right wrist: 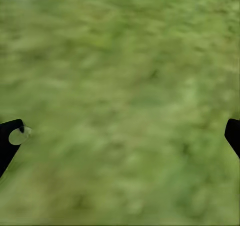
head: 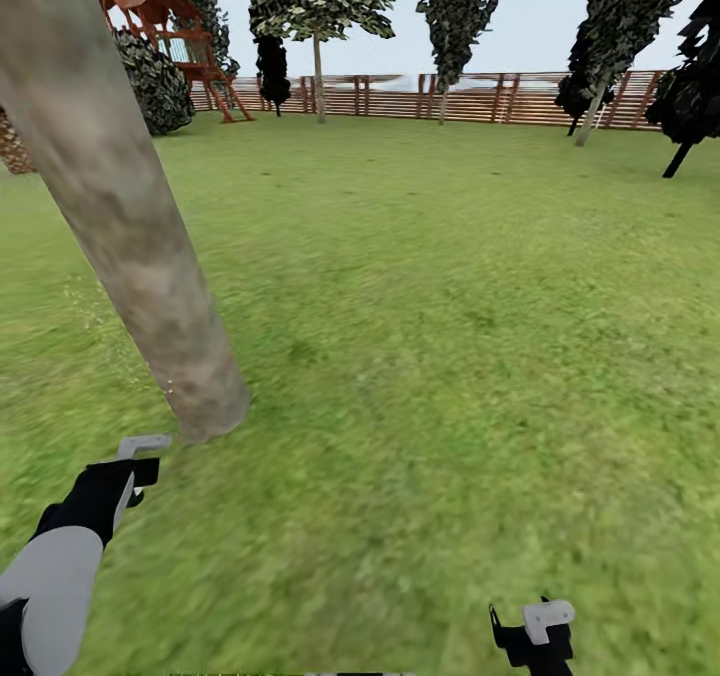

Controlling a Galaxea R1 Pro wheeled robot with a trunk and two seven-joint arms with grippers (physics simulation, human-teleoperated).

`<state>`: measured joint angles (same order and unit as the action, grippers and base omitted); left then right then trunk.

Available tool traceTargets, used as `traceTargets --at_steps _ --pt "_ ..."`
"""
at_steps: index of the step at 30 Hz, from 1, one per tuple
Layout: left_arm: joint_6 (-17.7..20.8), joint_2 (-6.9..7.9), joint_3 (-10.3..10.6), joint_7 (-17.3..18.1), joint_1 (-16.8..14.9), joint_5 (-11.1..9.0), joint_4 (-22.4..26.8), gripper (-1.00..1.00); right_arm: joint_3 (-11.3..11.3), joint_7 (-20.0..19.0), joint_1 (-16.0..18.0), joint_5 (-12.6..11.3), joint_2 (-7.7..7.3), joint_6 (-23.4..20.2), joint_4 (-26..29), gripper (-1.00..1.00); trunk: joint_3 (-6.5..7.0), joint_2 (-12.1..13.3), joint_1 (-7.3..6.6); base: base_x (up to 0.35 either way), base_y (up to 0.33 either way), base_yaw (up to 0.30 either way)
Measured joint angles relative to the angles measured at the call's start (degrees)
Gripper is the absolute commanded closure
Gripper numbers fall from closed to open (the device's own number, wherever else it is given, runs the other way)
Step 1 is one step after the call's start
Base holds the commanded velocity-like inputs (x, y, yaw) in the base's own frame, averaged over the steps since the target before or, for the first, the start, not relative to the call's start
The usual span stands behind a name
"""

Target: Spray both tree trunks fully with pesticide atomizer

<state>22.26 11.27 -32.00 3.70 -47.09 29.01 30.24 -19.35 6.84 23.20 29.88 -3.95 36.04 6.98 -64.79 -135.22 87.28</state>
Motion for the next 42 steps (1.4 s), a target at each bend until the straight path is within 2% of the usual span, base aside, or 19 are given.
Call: traceTargets --at_steps 4,6,8,9,10,13,15,16,18,20,21,24,29,31,33,35,37,39,42 --pt "-0.02 -0.74 0.36 1.32 -0.25 0.03 0.63 1.0 0.01 -0.03 0.0 0.06 0.05 0.0 -0.03 -1.0 0.0 0.0 0.0 0.001 -0.001 0.277" --pt "0.0 -0.87 1.58 5.75 -0.77 -0.03 0.75 1.0 0.0 -0.01 0.0 0.08 0.04 0.0 -0.03 -1.0 0.0 0.0 0.0 0.0 0.0 0.121" --pt "0.11 -1.06 2.19 8.08 -1.49 0.04 0.9 1.0 0.0 -0.01 0.0 0.06 0.01 0.0 -0.03 -1.0 0.0 0.0 0.0 0.0 0.0 0.034" --pt "0.29 -1.49 2.37 8.9 -3.08 -0.09 0.91 1.0 0.01 0.0 0.0 0.06 0.0 0.0 -0.03 -1.0 0.01 0.0 0.0 0.0 0.0 0.008" --pt "0.53 -2.7 2.51 9.19 -4.91 -0.38 0.9 1.0 0.01 0.01 0.0 0.05 0.0 0.0 -0.03 -1.0 0.01 0.0 0.0 0.0 0.0 0.004" --pt "0.78 -6.42 2.89 8.92 -7.24 0.18 0.87 1.0 0.0 0.0 0.0 0.02 0.0 0.0 -0.03 -1.0 0.0 0.0 0.0 0.0 0.0 0.001" --pt "0.93 -6.66 3.51 8.66 -8.35 0.59 0.85 1.0 -0.04 0.0 0.0 0.03 0.0 0.0 -0.03 -1.0 0.01 0.0 0.0 0.0 0.0 0.0" --pt "0.96 -6.08 3.64 8.61 -8.74 0.95 0.82 1.0 -0.01 -0.02 0.0 0.03 0.0 0.0 -0.03 -1.0 0.0 0.0 0.0 0.0 0.0 0.0" --pt "1.05 -3.54 3.67 8.87 -8.98 1.15 0.81 1.0 0.0 -0.04 0.0 0.07 0.0 0.0 -0.03 -1.0 0.0 0.0 0.0 0.0 0.0 0.0" --pt "1.18 0.62 3.56 9.09 -9.06 0.83 0.68 1.0 0.01 -0.04 0.0 0.09 0.0 0.0 -0.03 -1.0 0.0 0.0 0.0 0.0 0.0 0.0" --pt "1.27 1.92 3.56 9.2 -9.07 0.64 0.69 1.0 0.0 -0.06 0.0 0.09 0.0 0.0 -0.03 -1.0 0.0 0.0 0.0 0.0 0.0 0.0" --pt "1.23 2.6 3.78 9.28 -8.43 0.6 0.74 1.0 0.01 -0.07 0.0 0.08 0.0 0.0 -0.03 -1.0 0.0 0.0 0.0 0.0 0.0 0.0" --pt "1.27 2.32 3.76 9.56 -8.48 0.42 0.79 1.0 0.0 -0.07 0.0 0.09 0.0 0.0 -0.03 -1.0 0.0 0.0 0.0 0.198 0.053 0.0" --pt "5.66 2.87 3.77 15.53 -9.15 0.46 4.33 1.0 0.02 -0.07 0.0 0.09 0.0 -0.01 -0.03 -1.0 0.01 0.0 -0.01 0.016 0.005 0.0" --pt "10.58 3.06 3.78 17.07 -9.21 0.65 10.83 1.0 0.02 -0.07 0.0 0.09 0.0 -0.06 -0.03 -1.0 0.0 0.0 0.0 0.002 0.001 0.0" --pt "12.43 3.48 3.99 17.7 -9.17 0.7 13.4 1.0 0.02 -0.07 0.0 0.09 0.0 -0.07 -0.03 -1.0 0.0 0.0 0.0 0.0 0.0 0.0" --pt "12.93 4.66 4.11 19.06 -9.13 0.67 13.91 1.0 0.02 -0.07 0.0 0.09 0.0 -0.07 -0.03 -1.0 0.0 0.0 0.0 0.0 0.0 0.0" --pt "13.1 4.89 4.2 20.79 -9.08 0.44 14.06 1.0 0.01 -0.07 0.0 0.09 0.0 -0.06 -0.03 -1.0 0.0 0.0 0.0 0.0 0.0 0.0" --pt "13.45 4.56 7.36 21.73 -9.15 0.14 14.29 1.0 0.01 -0.07 0.0 0.09 0.0 -0.06 -0.03 -1.0 0.0 0.0 0.0 0.0 0.0 0.0"
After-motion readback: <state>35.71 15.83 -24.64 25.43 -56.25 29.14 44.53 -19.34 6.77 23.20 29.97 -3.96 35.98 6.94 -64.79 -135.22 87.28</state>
